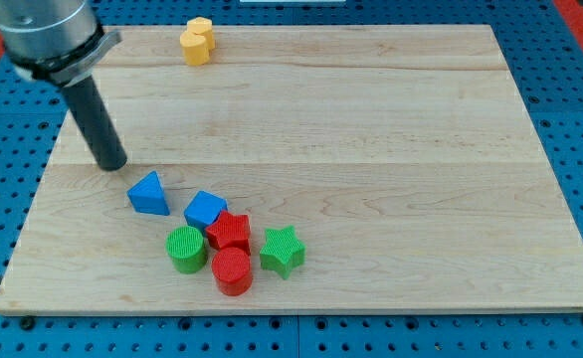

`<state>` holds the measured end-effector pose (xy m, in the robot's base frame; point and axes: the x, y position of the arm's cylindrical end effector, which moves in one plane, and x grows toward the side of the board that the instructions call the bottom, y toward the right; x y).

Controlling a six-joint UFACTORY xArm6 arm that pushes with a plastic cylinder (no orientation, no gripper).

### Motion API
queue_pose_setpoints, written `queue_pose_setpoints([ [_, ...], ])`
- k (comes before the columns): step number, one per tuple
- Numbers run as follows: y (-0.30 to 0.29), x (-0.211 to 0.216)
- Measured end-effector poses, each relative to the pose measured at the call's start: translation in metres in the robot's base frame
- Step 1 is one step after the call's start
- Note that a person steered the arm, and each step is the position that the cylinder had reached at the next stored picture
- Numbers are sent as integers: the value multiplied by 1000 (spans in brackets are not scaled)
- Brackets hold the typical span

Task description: Push the yellow heart above the blue triangle

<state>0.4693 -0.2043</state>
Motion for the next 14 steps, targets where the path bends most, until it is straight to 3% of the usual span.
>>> queue_pose_setpoints([
  [1, 75, 30],
  [2, 10, -12],
  [5, -28, -245],
  [6, 14, -276],
  [8, 100, -257],
  [9, 78, -204],
  [10, 68, -202],
  [11, 81, -249],
  [12, 25, -258],
  [13, 49, -190],
  [14, 120, -101],
])
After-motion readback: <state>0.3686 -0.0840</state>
